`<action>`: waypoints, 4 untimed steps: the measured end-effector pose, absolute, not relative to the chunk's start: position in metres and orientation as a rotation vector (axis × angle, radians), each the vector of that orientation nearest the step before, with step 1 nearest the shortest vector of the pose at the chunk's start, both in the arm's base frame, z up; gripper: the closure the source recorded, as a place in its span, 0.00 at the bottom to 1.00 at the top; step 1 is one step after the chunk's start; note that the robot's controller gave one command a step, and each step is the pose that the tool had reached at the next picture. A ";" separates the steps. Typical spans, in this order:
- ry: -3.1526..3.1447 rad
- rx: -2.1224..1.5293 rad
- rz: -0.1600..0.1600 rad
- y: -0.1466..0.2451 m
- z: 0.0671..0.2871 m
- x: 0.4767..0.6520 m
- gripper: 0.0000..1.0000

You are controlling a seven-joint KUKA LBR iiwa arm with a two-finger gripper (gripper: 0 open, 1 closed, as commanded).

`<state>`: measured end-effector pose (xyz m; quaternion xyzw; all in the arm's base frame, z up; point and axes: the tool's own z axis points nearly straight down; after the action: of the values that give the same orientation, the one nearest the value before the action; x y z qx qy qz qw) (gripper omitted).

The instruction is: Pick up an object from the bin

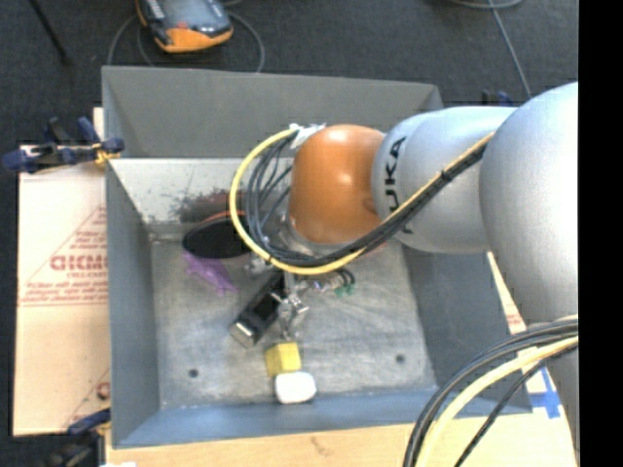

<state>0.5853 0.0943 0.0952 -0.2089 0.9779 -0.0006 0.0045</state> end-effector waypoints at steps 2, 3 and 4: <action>2.962 -0.995 0.000 0.094 0.074 0.579 1.00; 2.970 -0.999 0.002 0.093 0.078 0.577 1.00; 2.985 -1.001 0.002 0.092 0.097 0.574 1.00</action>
Offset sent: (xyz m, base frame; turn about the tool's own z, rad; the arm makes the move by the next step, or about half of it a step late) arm 0.0000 0.0000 0.0000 0.0000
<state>0.5743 0.0920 0.0967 -0.3179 0.9481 0.0005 -0.0032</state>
